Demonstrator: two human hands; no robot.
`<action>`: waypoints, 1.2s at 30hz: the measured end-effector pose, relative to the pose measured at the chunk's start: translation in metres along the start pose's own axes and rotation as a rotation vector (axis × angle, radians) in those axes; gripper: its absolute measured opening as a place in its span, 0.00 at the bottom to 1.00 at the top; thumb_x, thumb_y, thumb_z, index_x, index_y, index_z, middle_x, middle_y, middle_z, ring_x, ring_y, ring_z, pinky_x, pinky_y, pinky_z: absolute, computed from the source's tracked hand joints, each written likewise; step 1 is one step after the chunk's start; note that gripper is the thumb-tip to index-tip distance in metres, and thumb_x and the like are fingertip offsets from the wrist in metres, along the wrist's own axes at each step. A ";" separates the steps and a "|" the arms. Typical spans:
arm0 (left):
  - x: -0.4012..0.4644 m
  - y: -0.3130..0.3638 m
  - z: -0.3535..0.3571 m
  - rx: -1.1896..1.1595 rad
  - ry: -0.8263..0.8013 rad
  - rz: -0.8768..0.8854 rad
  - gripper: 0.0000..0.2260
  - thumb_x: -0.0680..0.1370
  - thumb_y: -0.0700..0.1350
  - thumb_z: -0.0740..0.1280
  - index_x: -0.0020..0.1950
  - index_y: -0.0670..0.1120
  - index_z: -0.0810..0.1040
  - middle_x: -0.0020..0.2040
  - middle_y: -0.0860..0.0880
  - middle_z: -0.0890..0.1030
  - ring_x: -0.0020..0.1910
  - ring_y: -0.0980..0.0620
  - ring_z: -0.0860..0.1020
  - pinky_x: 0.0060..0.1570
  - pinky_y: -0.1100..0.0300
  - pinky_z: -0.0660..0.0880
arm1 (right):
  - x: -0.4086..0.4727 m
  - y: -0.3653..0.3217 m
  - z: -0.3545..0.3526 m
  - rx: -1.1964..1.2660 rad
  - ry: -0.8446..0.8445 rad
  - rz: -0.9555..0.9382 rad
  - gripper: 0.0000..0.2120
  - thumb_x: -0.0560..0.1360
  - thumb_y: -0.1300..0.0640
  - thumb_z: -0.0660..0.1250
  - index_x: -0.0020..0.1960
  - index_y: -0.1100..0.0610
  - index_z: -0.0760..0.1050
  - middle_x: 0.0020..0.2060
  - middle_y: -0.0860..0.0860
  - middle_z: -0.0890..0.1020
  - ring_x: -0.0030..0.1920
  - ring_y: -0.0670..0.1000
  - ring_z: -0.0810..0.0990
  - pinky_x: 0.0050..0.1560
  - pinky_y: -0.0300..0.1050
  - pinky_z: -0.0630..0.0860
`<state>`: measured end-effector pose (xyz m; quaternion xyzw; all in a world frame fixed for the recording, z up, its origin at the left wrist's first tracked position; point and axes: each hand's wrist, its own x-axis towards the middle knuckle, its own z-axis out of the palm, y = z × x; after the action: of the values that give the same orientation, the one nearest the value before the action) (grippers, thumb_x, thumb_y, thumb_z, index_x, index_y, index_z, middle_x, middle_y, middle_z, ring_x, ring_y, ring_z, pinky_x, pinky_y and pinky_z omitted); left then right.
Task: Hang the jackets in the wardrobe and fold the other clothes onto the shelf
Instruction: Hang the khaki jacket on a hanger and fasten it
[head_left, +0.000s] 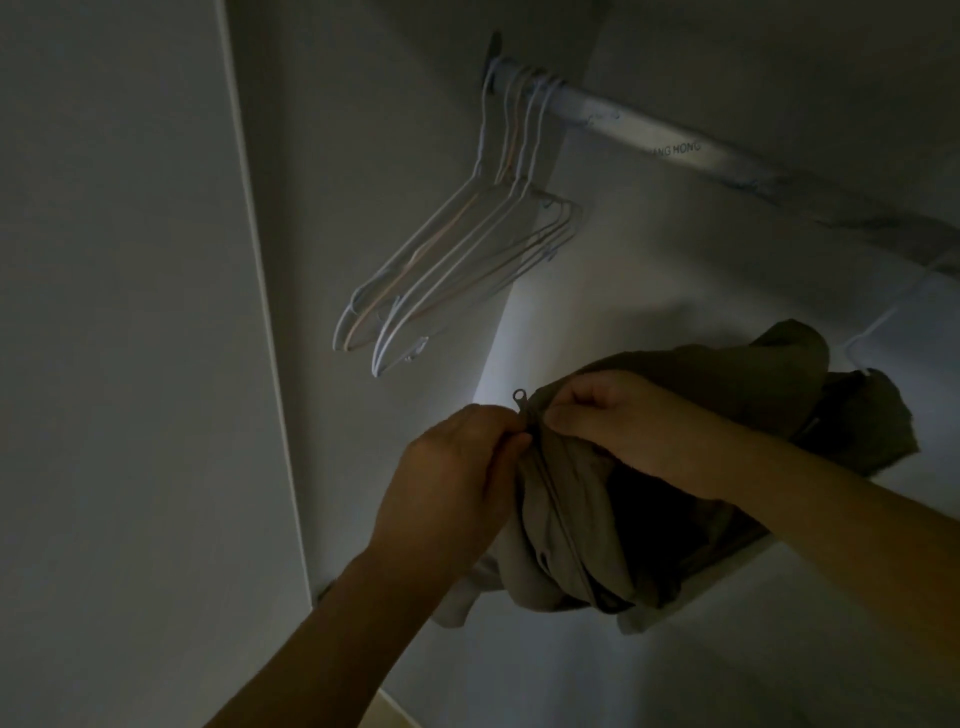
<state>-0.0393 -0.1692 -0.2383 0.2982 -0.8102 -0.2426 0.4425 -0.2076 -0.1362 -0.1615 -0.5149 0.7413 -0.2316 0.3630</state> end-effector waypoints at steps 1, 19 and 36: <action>-0.004 0.000 0.000 0.033 0.007 0.022 0.08 0.78 0.44 0.65 0.47 0.43 0.83 0.40 0.48 0.82 0.36 0.54 0.79 0.40 0.67 0.73 | 0.000 -0.002 -0.002 -0.060 -0.032 -0.011 0.08 0.76 0.51 0.67 0.40 0.48 0.80 0.38 0.44 0.82 0.45 0.47 0.81 0.47 0.40 0.76; -0.043 0.000 0.018 -0.017 0.200 -0.098 0.18 0.77 0.55 0.63 0.62 0.46 0.73 0.57 0.50 0.74 0.57 0.53 0.70 0.58 0.58 0.66 | 0.019 -0.048 -0.016 0.051 -0.027 -0.268 0.05 0.76 0.58 0.67 0.44 0.53 0.81 0.43 0.50 0.83 0.48 0.48 0.80 0.58 0.46 0.75; -0.046 -0.012 -0.017 -1.205 -0.105 -1.175 0.12 0.77 0.47 0.65 0.56 0.41 0.80 0.50 0.42 0.84 0.46 0.44 0.84 0.40 0.53 0.80 | -0.093 0.114 0.108 0.219 1.054 0.119 0.09 0.75 0.66 0.62 0.45 0.53 0.70 0.42 0.48 0.72 0.40 0.42 0.72 0.45 0.40 0.69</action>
<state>-0.0021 -0.1480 -0.2642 0.3725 -0.2749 -0.8377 0.2897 -0.1728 -0.0052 -0.2835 -0.2452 0.8222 -0.5136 0.0061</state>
